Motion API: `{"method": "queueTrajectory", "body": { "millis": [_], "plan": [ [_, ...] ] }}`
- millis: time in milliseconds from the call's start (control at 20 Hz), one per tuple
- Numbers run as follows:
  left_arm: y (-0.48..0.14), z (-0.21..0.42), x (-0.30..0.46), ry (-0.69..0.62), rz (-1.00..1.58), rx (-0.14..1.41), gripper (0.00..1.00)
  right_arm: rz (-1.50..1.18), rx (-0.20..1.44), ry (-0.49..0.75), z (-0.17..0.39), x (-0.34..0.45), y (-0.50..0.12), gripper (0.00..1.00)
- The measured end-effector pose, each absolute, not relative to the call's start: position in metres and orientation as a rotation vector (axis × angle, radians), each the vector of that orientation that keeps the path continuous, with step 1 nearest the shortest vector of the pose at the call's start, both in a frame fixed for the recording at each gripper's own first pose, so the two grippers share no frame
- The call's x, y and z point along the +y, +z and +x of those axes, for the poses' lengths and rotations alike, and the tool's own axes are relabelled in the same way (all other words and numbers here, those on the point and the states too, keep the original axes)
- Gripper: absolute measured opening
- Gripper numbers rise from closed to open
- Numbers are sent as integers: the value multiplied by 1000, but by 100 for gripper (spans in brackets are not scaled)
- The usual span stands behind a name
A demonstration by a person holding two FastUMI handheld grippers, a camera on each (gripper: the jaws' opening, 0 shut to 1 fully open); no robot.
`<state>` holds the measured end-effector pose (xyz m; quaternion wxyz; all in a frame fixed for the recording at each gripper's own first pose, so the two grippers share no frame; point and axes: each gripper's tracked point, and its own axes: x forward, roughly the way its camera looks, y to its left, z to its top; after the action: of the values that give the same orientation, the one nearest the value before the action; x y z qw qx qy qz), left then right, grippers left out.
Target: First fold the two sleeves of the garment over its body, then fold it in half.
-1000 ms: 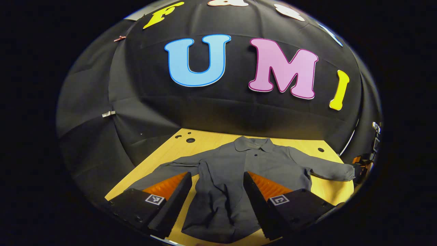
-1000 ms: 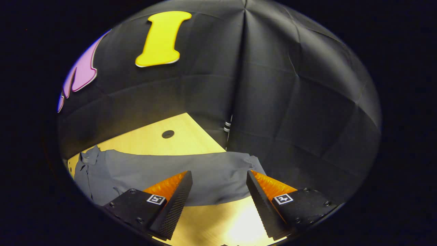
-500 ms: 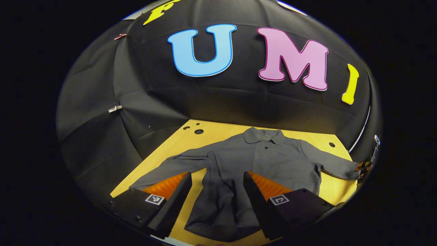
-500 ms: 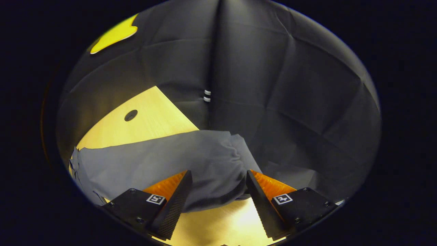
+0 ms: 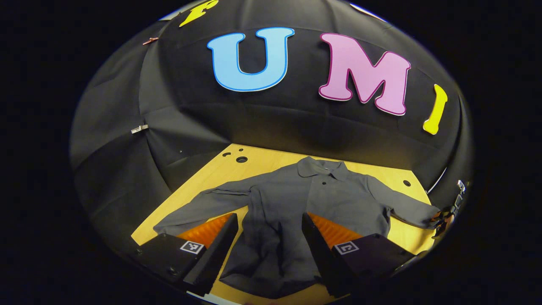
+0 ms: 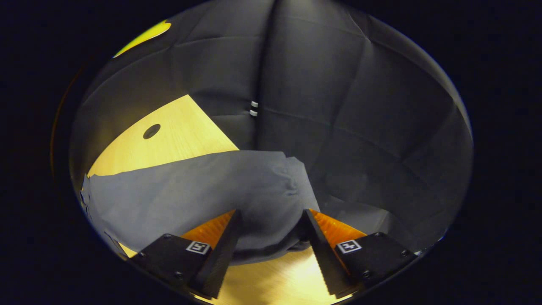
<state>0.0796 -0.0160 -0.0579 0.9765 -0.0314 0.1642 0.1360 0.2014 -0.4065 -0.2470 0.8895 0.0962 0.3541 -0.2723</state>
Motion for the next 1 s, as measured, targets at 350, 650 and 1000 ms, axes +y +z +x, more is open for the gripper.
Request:
{"method": "queueTrajectory", "body": {
  "millis": [350,650,1000],
  "plan": [
    [-61,79,-11,276,-76,336,96,98,743,-545,210,-388,-243,3],
    [-63,75,14,303,-82,339,96,31,690,-473,216,-355,-215,6],
    [-60,67,38,307,-90,331,96,-33,591,-335,221,-294,-144,6]
  ]
}}
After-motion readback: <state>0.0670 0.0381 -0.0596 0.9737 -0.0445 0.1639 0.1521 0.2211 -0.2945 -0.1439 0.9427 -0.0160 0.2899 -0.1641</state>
